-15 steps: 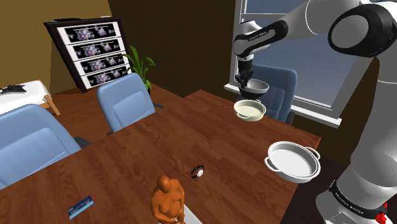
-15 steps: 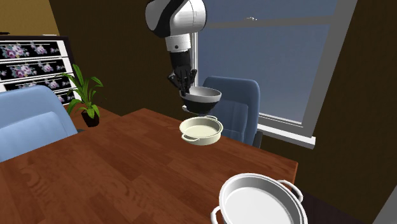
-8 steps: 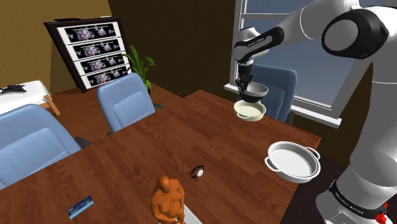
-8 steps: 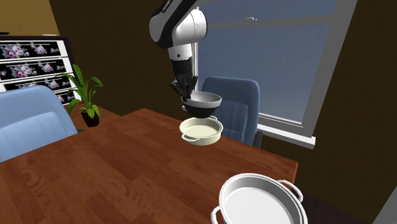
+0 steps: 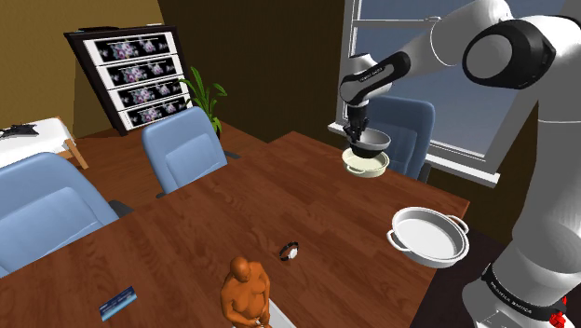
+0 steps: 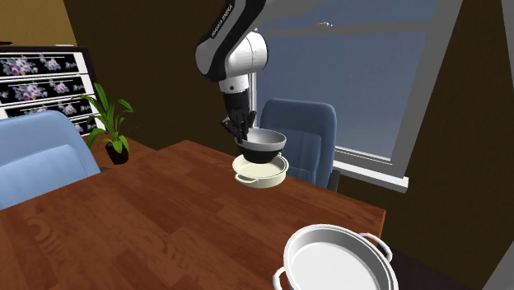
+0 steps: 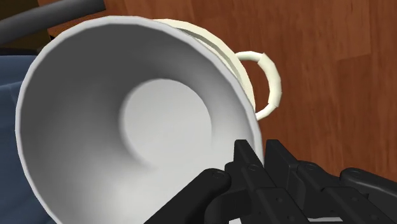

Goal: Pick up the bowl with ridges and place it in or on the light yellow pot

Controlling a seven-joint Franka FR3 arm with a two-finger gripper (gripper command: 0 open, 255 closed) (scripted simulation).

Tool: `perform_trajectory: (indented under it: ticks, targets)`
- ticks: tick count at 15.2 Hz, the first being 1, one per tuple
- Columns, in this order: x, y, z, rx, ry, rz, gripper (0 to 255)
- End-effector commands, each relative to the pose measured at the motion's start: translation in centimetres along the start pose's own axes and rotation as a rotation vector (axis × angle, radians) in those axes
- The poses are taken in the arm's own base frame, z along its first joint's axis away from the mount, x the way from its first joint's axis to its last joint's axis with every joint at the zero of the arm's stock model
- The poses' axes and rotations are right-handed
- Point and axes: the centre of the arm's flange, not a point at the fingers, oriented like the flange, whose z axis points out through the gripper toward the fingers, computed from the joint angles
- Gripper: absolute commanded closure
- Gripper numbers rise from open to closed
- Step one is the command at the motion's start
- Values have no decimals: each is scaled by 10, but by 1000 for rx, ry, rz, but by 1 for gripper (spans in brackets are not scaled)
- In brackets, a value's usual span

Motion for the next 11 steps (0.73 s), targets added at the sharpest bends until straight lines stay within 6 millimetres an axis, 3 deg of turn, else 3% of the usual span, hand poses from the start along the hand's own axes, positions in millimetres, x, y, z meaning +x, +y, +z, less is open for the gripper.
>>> perform_trajectory:
  ticks: [1,7,11]
  targets:
    - [0,-1,9,0,2,0,255]
    - [1,-4,41,0,2,0,255]
    - [1,-4,41,0,2,0,255]
